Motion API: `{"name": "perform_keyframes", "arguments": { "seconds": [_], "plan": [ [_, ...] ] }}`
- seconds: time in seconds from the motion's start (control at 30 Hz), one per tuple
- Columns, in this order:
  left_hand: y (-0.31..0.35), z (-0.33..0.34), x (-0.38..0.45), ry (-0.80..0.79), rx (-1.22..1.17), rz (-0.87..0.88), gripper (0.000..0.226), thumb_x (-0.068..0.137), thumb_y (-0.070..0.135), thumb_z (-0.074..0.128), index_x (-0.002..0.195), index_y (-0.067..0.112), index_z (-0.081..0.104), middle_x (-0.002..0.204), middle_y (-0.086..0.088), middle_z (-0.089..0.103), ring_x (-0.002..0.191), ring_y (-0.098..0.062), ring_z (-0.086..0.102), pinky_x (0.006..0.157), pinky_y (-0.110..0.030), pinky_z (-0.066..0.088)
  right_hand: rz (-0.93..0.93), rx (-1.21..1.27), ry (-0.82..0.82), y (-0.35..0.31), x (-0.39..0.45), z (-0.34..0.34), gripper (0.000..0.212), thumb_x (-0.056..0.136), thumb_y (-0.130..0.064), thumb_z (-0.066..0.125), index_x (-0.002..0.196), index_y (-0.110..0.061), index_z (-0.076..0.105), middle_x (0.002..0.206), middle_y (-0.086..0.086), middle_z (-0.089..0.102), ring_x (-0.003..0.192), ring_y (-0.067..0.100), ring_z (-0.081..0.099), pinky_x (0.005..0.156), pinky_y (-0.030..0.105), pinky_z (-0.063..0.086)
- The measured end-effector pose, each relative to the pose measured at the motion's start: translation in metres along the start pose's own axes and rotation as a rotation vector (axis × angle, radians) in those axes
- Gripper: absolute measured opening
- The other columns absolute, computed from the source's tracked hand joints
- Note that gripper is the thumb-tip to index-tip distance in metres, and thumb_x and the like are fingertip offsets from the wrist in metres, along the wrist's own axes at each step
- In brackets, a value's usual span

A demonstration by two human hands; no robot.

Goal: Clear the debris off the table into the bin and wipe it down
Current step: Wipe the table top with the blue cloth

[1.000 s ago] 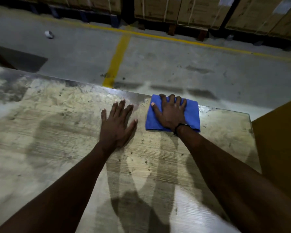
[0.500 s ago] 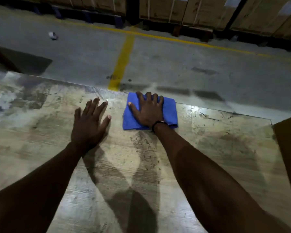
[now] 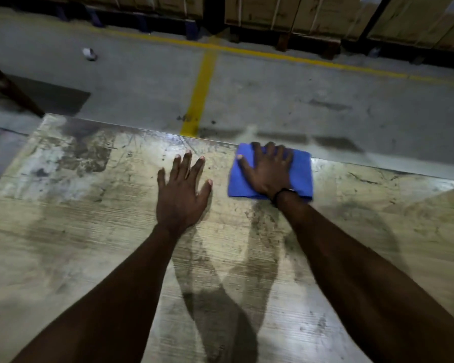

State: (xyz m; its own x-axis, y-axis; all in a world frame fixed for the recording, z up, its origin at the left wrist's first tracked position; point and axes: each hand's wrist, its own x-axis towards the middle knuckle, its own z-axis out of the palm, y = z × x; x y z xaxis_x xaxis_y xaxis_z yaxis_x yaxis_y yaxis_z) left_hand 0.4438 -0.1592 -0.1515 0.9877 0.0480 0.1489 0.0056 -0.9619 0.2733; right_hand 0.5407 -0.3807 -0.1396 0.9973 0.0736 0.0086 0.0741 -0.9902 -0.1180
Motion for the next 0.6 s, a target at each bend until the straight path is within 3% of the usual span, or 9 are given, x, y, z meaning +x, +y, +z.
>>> {"name": "perform_keyframes", "arguments": {
  "seconds": [0.1, 0.23, 0.43, 0.53, 0.6],
  "plan": [
    [-0.004, 0.001, -0.001, 0.007, -0.009, 0.012, 0.067, 0.103, 0.057, 0.035, 0.163, 0.029, 0.036, 0.174, -0.003, 0.025, 0.162, -0.026, 0.02, 0.124, -0.061, 0.019, -0.11, 0.001, -0.007, -0.057, 0.011, 0.001, 0.075, 0.096, -0.074, 0.026, 0.146, -0.025, 0.054, 0.134, 0.018, 0.059, 0.122, 0.041, 0.051, 0.112, 0.059, 0.027],
    [-0.003, 0.001, -0.002, 0.016, 0.001, 0.016, 0.066, 0.104, 0.056, 0.035, 0.164, 0.029, 0.036, 0.175, -0.003, 0.024, 0.162, -0.026, 0.02, 0.125, -0.061, 0.019, -0.176, 0.017, 0.014, -0.023, 0.009, -0.001, 0.077, 0.095, -0.08, 0.026, 0.146, -0.031, 0.054, 0.136, 0.011, 0.06, 0.123, 0.038, 0.054, 0.107, 0.054, 0.034],
    [-0.002, -0.001, -0.001, -0.039, -0.025, 0.004, 0.066, 0.106, 0.059, 0.03, 0.166, 0.03, 0.029, 0.177, -0.002, 0.016, 0.164, -0.024, 0.011, 0.128, -0.06, 0.012, 0.03, -0.023, 0.046, 0.093, -0.014, -0.009, 0.081, 0.094, -0.083, 0.023, 0.144, -0.028, 0.055, 0.134, 0.012, 0.059, 0.126, 0.038, 0.052, 0.113, 0.059, 0.032],
    [-0.003, -0.002, 0.001, -0.079, -0.03, 0.01, 0.068, 0.107, 0.06, 0.026, 0.167, 0.031, 0.024, 0.177, -0.002, 0.012, 0.164, -0.023, 0.006, 0.128, -0.061, 0.008, 0.109, 0.012, 0.028, 0.071, -0.01, -0.011, 0.08, 0.094, -0.08, 0.024, 0.144, -0.025, 0.054, 0.14, 0.017, 0.055, 0.133, 0.042, 0.046, 0.12, 0.064, 0.02],
    [-0.009, -0.005, 0.003, -0.108, -0.038, 0.035, 0.068, 0.106, 0.062, 0.024, 0.168, 0.033, 0.022, 0.178, 0.0, 0.01, 0.164, -0.023, 0.005, 0.128, -0.062, 0.007, 0.088, 0.011, 0.014, 0.035, -0.004, -0.006, 0.082, 0.093, -0.079, 0.021, 0.144, -0.024, 0.053, 0.142, 0.019, 0.054, 0.133, 0.043, 0.044, 0.12, 0.065, 0.019]
  ]
}}
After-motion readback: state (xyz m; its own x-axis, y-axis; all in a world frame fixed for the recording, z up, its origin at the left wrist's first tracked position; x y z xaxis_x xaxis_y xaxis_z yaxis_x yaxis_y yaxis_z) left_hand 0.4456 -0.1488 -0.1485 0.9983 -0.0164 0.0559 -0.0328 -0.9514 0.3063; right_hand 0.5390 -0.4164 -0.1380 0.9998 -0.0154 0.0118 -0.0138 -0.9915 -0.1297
